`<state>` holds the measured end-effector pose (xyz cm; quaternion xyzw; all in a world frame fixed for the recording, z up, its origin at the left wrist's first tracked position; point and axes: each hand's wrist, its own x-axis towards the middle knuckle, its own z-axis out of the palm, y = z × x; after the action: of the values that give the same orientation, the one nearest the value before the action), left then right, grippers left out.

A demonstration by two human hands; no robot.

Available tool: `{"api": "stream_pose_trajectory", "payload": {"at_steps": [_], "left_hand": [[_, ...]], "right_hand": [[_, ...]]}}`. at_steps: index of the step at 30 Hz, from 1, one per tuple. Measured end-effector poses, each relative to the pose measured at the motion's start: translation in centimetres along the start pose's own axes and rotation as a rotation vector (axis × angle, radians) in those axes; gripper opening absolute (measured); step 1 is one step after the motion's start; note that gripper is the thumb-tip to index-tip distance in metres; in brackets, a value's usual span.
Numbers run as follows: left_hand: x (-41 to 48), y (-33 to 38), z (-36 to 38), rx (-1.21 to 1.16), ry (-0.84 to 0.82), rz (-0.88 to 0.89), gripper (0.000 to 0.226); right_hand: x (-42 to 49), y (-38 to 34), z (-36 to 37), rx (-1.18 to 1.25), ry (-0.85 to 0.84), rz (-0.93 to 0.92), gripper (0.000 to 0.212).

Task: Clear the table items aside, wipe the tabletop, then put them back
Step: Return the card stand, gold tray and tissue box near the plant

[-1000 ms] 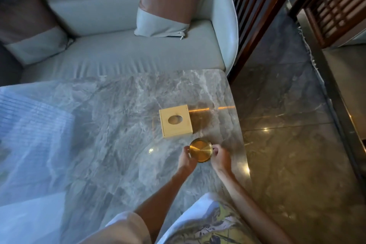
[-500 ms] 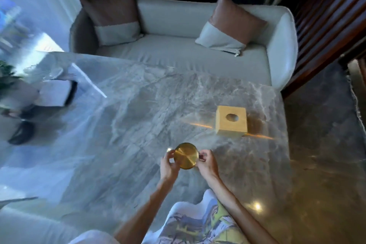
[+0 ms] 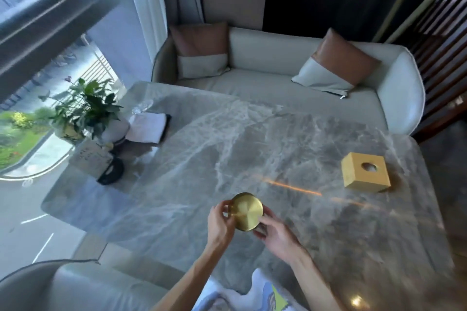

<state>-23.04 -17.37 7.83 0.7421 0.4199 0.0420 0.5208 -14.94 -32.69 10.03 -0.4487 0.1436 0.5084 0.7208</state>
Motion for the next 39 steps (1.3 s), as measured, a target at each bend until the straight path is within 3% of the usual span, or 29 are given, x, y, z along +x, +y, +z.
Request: {"api": "stream_pose_trajectory", "payload": {"at_steps": [3,5,10,15,20,24,29,39], "left_hand": [[1.0,-0.1,-2.7,-0.004,0.012,0.017,0.041],[1.2,-0.2,-4.0,0.017,0.052,0.042,0.044],[-0.4,-0.9,-6.8,0.029,0.193,0.070,0.042],[-1.0,-3.7,-9.9,0.062,0.240,0.003,0.043],[0.5,-5.2,-13.0,0.037,0.256,-0.033,0.039],[4.1,-6.2,-15.7,0.043,0.196,-0.043,0.039],[9.7,-7.3,-20.9,0.042,0.143,-0.034,0.035],[20.6,-12.9,-32.2,0.064,-0.043,-0.161,0.034]], "right_hand": [[0.4,0.7,2.2,-0.078,-0.089,0.086,0.033],[0.7,1.2,2.7,-0.210,-0.049,0.140,0.025],[2.3,2.2,2.3,-0.429,0.159,0.009,0.036],[4.3,2.8,5.3,-0.539,0.171,-0.029,0.008],[6.1,4.7,9.4,-0.736,0.061,-0.011,0.023],[9.0,6.8,13.8,-0.744,0.048,-0.003,0.030],[14.1,9.3,20.2,-0.735,0.199,-0.077,0.014],[23.8,15.0,32.1,-0.779,0.450,-0.002,0.014]]}}
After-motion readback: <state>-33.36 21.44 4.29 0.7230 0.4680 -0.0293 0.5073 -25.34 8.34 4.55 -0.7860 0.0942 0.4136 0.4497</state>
